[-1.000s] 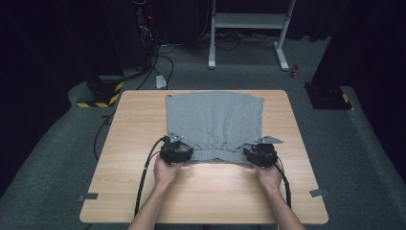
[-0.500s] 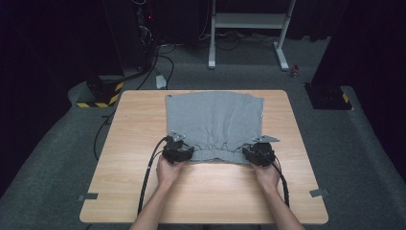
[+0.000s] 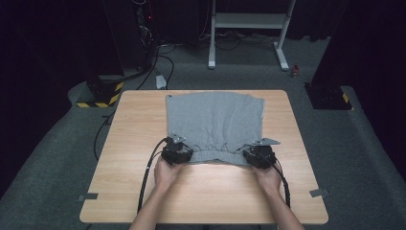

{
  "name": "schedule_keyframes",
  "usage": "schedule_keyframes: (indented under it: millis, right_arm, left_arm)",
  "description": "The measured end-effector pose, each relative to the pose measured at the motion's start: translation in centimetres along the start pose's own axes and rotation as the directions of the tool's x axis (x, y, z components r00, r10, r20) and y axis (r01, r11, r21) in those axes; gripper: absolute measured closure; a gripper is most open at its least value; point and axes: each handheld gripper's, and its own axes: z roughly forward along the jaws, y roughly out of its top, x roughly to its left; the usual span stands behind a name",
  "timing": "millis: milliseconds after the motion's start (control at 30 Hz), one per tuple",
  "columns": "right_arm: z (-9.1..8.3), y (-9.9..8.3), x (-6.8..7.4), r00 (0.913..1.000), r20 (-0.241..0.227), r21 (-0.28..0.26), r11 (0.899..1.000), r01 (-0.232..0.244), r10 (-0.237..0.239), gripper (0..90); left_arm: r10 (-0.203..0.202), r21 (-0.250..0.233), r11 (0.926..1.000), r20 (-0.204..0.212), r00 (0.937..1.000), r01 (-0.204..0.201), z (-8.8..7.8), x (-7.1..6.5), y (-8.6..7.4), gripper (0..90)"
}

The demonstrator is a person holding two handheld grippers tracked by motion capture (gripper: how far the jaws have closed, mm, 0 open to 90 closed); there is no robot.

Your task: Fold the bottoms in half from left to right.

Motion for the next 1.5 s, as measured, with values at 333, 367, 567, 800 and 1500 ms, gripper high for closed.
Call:
schedule_keyframes:
  millis: [333, 367, 567, 800, 1500]
  right_arm:
    - [-1.0, -1.0, 0.3, 0.9998, -0.017, 0.002, 1.0, 0.007, -0.007, 60.9]
    - [-1.1, -1.1, 0.3, 0.9998, -0.018, 0.005, 1.0, 0.002, -0.002, 60.9]
    - [-1.7, -1.7, 0.6, 0.9997, -0.017, 0.003, 1.0, 0.017, -0.017, 60.8]
    - [-2.2, -2.0, 0.9, 0.9995, -0.02, 0.008, 1.0, 0.026, -0.026, 60.6]
    - [-4.4, -4.4, 1.9, 0.9981, -0.048, 0.001, 0.999, 0.037, -0.037, 59.6]
  left_arm:
    - [0.013, -0.02, 0.9997, 0.022, 0.9997, -0.012, -1.1, -0.9, -1.4, 46.7]
    - [0.016, -0.022, 0.9997, 0.024, 0.9996, -0.015, -1.2, -1.1, -1.6, 46.7]
    - [0.03, -0.012, 0.9995, 0.033, 0.999, -0.029, -1.7, -1.5, -2.0, 46.7]
    - [0.031, -0.032, 0.9991, 0.04, 0.9987, -0.029, -2.2, -1.9, -2.7, 46.7]
    - [0.061, -0.046, 0.9972, 0.07, 0.9956, -0.058, -4.1, -3.3, -4.9, 46.6]
